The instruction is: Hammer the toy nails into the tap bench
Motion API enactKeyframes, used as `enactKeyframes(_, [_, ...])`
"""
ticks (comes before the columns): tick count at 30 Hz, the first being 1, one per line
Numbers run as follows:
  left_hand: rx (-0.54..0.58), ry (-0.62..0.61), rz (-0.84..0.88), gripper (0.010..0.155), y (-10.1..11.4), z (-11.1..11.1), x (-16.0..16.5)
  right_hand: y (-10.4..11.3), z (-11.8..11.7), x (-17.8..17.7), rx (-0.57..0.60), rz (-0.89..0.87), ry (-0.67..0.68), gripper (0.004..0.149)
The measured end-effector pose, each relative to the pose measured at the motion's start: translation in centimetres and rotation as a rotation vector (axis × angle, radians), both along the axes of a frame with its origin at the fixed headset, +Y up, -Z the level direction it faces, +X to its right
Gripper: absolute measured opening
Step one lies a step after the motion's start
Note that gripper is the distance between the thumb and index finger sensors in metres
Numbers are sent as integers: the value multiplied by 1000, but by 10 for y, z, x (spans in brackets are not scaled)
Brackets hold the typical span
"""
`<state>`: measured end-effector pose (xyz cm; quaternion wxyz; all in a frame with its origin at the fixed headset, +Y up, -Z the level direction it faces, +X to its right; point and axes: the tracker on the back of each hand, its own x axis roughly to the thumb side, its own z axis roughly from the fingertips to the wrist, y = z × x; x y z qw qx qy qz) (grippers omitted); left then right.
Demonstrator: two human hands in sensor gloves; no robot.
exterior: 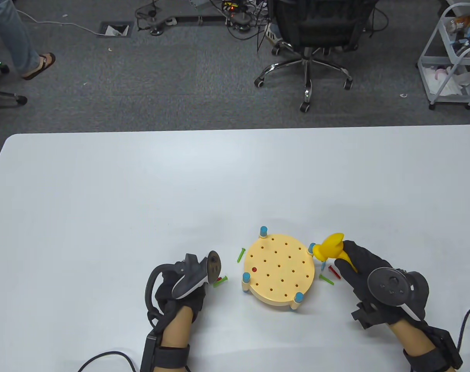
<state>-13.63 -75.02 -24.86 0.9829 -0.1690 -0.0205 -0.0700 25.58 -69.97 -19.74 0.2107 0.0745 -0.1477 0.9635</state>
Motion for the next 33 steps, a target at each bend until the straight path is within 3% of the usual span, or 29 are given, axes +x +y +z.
enactKeyframes(7, [-20,109,98,49,-1,-12,-2,-1,-1,-1,-6,0,2,62])
enactKeyframes(18, [-74,165,-259,40,-4,-33,38,-2,1,-3,-3,0,21,62])
enactKeyframes(25, [-51,193,-398,43,-4,-21,52,-2,1,-1,9,-14,12,62])
enactKeyframes(33, [19,267,-204,42,8,-8,12,-3,-4,9,-9,-61,-10,62])
